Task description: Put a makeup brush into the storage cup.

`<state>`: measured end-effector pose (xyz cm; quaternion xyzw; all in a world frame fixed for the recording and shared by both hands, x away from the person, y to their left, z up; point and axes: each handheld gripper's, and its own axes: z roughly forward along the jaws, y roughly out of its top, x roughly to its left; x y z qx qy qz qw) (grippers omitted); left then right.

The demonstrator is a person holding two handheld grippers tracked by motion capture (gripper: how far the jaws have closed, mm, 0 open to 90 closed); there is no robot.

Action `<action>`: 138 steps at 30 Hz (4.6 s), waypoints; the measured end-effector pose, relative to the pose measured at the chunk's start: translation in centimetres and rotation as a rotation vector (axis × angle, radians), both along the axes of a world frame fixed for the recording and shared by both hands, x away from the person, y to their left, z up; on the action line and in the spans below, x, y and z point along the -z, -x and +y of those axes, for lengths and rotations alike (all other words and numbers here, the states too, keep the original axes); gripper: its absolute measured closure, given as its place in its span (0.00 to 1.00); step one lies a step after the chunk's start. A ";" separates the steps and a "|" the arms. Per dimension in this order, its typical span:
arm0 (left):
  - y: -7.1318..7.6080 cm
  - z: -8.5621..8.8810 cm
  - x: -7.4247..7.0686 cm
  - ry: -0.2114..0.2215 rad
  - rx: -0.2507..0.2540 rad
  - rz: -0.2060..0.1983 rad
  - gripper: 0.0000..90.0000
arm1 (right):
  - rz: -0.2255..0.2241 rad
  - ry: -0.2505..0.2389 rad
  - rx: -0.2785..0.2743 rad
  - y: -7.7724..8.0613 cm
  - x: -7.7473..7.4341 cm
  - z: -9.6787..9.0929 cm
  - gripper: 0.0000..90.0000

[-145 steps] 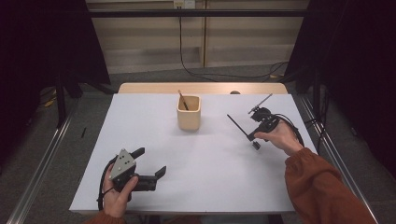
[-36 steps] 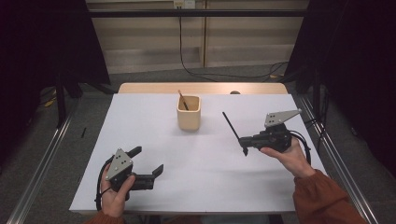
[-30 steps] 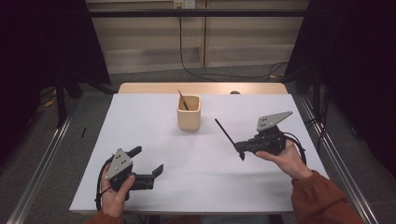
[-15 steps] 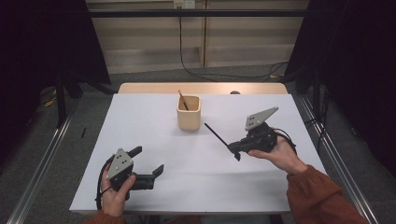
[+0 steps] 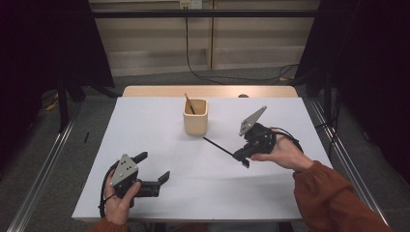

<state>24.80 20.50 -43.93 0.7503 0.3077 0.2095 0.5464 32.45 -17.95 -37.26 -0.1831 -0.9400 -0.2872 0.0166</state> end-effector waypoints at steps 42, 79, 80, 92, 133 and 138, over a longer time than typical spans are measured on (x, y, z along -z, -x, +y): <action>0.0 0.1 -1.0 0.026 0.058 0.007 0.02 | 0.148 0.368 -0.123 -0.1 2.5 2.6 0.96; -3.6 -5.1 -5.6 0.058 0.254 -0.048 0.01 | 0.153 0.324 -0.139 0.6 3.7 2.2 0.96; -3.7 -5.5 -5.5 0.042 0.269 -0.041 0.01 | 0.154 0.326 -0.139 0.6 3.7 2.2 0.96; -4.8 -9.3 -6.3 -0.073 0.408 0.014 0.02 | 0.155 0.327 -0.143 0.8 3.3 2.1 0.96; -6.6 -14.3 -4.2 -0.566 0.677 0.237 0.08 | 0.171 0.384 -0.222 1.0 3.4 3.5 0.96; -6.7 -14.6 -3.7 -0.586 0.679 0.276 0.11 | 0.164 0.364 -0.237 1.1 3.3 3.8 0.96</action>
